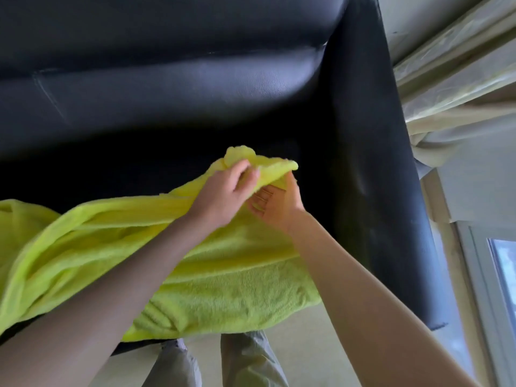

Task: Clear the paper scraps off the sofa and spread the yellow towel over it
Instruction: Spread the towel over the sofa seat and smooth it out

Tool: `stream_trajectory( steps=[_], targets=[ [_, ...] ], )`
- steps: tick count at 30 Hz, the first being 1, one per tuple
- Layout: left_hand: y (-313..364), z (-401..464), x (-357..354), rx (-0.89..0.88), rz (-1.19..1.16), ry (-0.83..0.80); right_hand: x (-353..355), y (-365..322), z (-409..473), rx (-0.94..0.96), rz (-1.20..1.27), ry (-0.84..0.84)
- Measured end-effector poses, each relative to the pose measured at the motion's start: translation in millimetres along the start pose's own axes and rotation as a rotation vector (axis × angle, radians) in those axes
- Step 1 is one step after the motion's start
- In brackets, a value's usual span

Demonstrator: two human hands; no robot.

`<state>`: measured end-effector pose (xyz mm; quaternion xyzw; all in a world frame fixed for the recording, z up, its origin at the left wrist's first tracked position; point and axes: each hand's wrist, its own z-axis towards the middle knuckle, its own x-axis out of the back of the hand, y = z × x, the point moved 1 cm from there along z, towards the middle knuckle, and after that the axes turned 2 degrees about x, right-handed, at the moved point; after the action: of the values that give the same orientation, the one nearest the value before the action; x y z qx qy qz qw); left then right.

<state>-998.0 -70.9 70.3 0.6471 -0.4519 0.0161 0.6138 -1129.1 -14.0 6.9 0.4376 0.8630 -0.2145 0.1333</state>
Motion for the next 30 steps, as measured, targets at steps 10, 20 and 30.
stream_trajectory(
  steps=[10, 20, 30],
  targets=[
    [-34, -85, -47, -0.063, 0.041, -0.357, 52, 20, -54, -0.189, -0.118, -0.070],
    [-42, -126, -68, -0.188, 0.649, -0.428, 109, 96, -89, 0.280, -0.054, 0.647],
    [-50, -145, -61, -0.234, 0.632, -0.692, 150, 135, -101, 0.468, 0.073, 1.162]
  ],
)
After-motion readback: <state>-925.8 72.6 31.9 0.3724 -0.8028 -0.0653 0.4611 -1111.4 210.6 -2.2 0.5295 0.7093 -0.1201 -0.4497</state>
